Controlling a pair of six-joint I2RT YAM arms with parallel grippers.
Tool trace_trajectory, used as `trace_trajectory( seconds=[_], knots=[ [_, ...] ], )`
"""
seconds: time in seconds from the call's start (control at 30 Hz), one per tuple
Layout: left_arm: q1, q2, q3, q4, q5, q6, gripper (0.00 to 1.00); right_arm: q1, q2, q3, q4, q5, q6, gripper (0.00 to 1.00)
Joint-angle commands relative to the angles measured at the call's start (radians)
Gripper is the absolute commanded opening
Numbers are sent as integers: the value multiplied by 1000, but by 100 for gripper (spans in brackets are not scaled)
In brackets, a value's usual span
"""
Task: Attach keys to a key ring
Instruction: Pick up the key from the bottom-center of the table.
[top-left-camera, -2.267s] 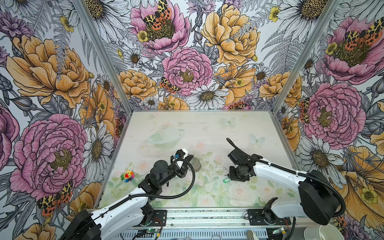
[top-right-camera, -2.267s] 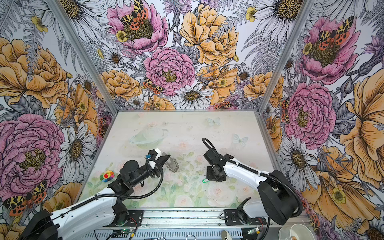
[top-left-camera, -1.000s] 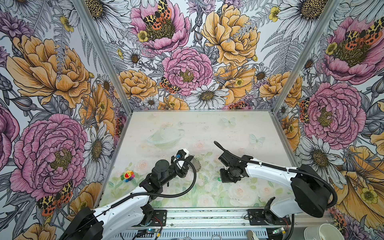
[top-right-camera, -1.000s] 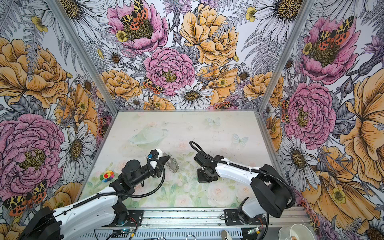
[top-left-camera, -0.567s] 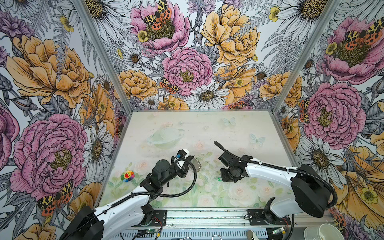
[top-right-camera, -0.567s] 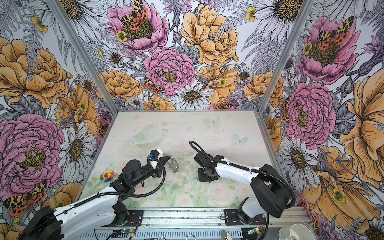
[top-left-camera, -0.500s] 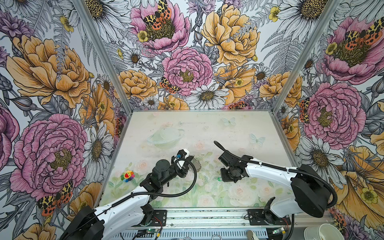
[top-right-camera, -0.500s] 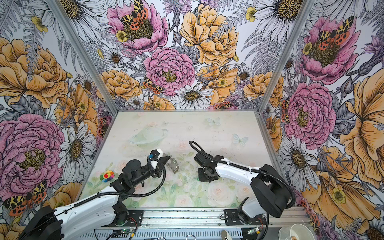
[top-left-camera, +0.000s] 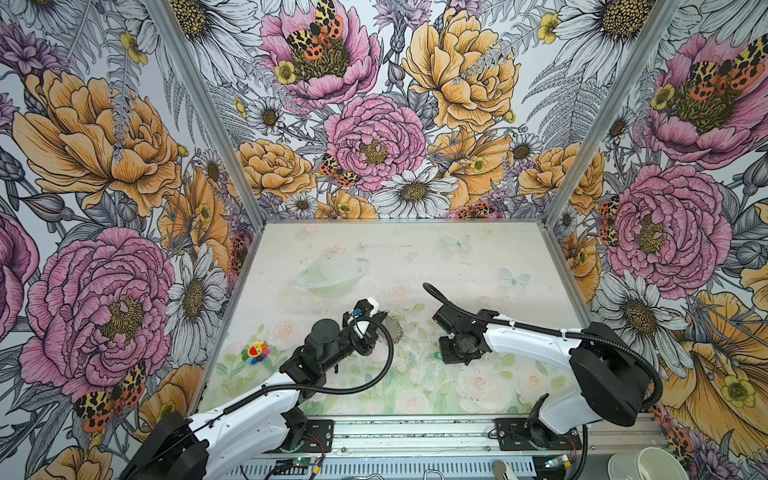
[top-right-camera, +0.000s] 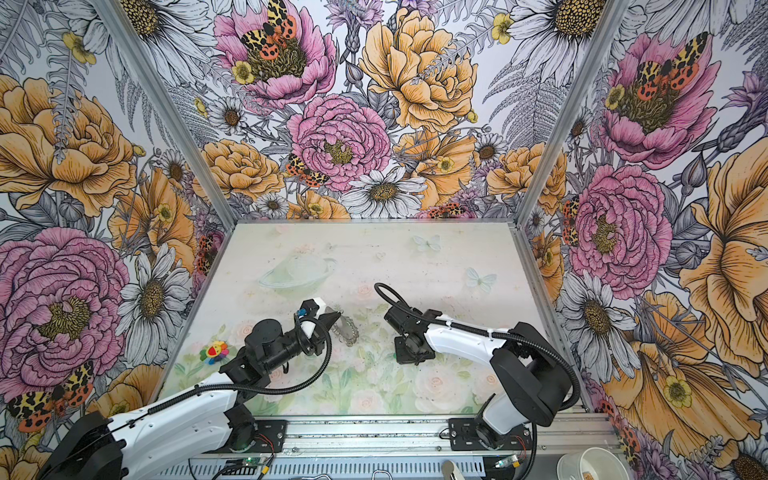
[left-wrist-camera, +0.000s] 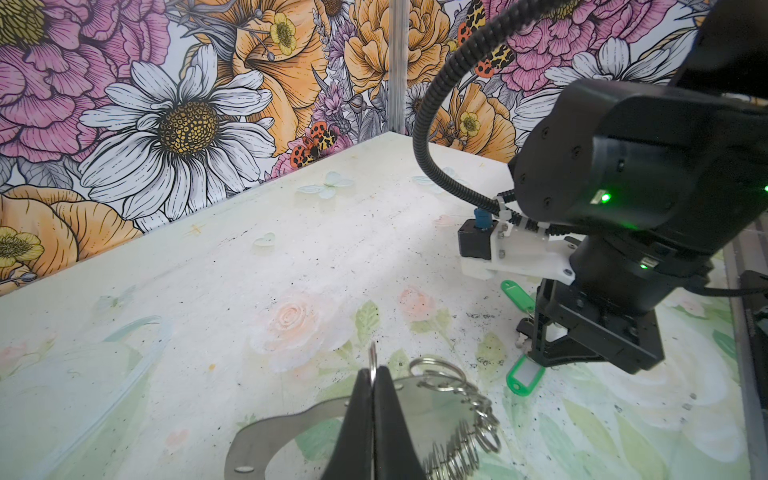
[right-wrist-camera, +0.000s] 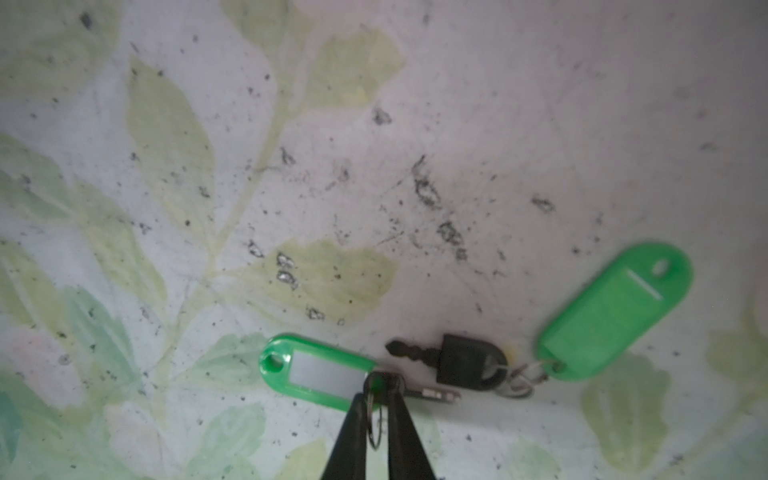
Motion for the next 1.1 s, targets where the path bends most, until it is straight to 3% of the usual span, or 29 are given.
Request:
trace_trajectory(
  seconds=[0.0,0.63,0.9,1.07],
  knots=[
    [-6,1,13,29,-9,17,0,7,3,24,7,30,9,14],
    [-6,4,15,28,0,16,0,8,-23,56,1,43,-30,0],
    [-6,15,15,45,55,15,0,0,-193,140,5,41,-141,0],
    [-6,0,5,71,127,10,0,0,-256,158,74,28,-288,0]
  ],
)
